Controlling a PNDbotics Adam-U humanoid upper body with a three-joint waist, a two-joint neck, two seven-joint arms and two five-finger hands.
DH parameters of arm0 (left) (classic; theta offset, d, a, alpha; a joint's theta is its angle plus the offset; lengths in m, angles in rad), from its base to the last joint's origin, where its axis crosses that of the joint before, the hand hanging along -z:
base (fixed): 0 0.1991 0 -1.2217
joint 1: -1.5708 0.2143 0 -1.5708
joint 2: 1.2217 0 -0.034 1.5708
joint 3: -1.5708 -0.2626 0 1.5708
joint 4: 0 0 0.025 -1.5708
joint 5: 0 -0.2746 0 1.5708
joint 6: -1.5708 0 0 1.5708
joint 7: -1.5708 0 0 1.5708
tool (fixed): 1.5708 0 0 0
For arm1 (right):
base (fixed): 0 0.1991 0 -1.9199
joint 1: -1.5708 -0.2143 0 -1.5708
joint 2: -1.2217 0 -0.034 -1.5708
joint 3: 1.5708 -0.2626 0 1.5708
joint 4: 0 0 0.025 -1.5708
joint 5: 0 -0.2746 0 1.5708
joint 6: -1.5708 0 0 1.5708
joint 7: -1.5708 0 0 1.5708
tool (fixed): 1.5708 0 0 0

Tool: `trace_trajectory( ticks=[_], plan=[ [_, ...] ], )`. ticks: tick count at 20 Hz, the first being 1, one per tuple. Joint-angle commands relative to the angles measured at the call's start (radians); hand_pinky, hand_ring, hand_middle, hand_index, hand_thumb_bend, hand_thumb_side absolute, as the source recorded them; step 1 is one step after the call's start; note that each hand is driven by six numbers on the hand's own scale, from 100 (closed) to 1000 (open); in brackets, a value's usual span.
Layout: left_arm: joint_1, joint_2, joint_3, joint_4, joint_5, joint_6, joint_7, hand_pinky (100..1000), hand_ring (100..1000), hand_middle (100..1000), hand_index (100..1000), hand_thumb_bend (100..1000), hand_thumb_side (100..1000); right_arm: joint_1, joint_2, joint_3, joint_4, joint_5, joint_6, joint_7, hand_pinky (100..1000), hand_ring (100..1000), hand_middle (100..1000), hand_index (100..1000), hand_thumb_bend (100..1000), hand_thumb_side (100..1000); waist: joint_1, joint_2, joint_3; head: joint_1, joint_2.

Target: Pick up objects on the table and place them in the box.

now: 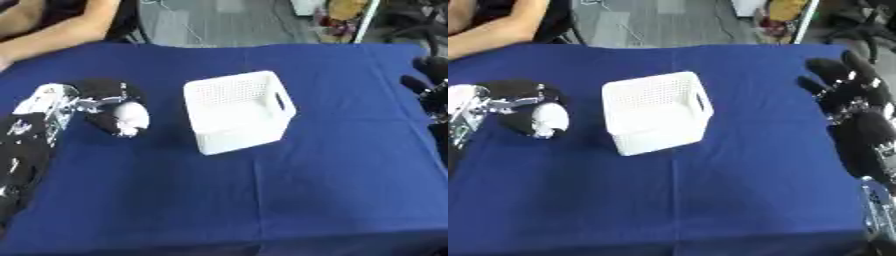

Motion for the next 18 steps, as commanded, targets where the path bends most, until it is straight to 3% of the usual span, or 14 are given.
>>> trace_trajectory(
  ticks=[1,3,4,6,7,8,11,14,18],
  plan=[
    [-0.014,0.015,0.01,-0.003,-0.015,0.002,0.004,704,754,757,925,763,746,-0.007,-0.007,-0.006,-0.017,-0.002,-0.002,0.001,969,1000,889,1000,181,589,0.001,-0.01,0.0,0.002,0.0],
    [-0.012,0.017,0.012,-0.001,-0.021,0.006,0.002,634,706,737,901,705,700,-0.007,-0.007,-0.007,-0.017,-0.002,-0.002,0.001,968,1000,889,1000,181,589,0.001,-0.01,0.0,0.002,0.0],
    [-0.01,0.018,0.014,-0.002,-0.021,0.01,0.003,474,559,660,841,454,495,-0.007,-0.007,-0.007,-0.017,-0.002,-0.002,0.0,969,1000,889,1000,180,588,0.001,-0.01,0.0,0.002,0.0],
    [-0.005,0.02,0.02,-0.006,-0.014,0.023,0.013,297,439,590,782,269,314,-0.006,-0.006,-0.007,-0.017,-0.002,-0.002,0.0,969,1000,889,1000,179,590,0.001,-0.01,0.0,0.002,0.0],
    [-0.002,0.022,0.024,-0.009,-0.006,0.034,0.022,145,341,536,724,111,181,-0.006,-0.006,-0.008,-0.017,-0.001,-0.001,0.0,969,1000,889,1000,178,590,0.001,-0.01,0.001,0.001,0.0],
    [0.002,0.023,0.026,-0.013,0.002,0.045,0.033,100,266,494,665,100,109,-0.006,-0.006,-0.008,-0.017,-0.001,-0.001,0.0,969,1000,889,1000,178,590,0.001,-0.01,0.001,0.001,0.0],
    [0.014,0.025,0.027,-0.023,0.031,0.071,0.065,100,116,408,546,100,260,-0.006,-0.006,-0.008,-0.017,-0.001,-0.002,-0.001,969,1000,889,1000,178,590,0.0,-0.01,0.001,0.0,0.0],
    [0.024,0.027,0.025,-0.027,0.054,0.085,0.076,100,100,366,493,100,364,-0.006,-0.006,-0.008,-0.017,-0.001,-0.001,-0.001,969,1000,889,1000,177,590,0.0,-0.01,0.002,0.0,0.0],
    [0.032,0.029,0.025,-0.031,0.081,0.095,0.07,100,100,344,465,100,377,-0.006,-0.006,-0.009,-0.017,-0.001,-0.002,-0.001,969,1000,889,1000,176,590,-0.001,-0.011,0.003,0.0,0.0]
  ],
)
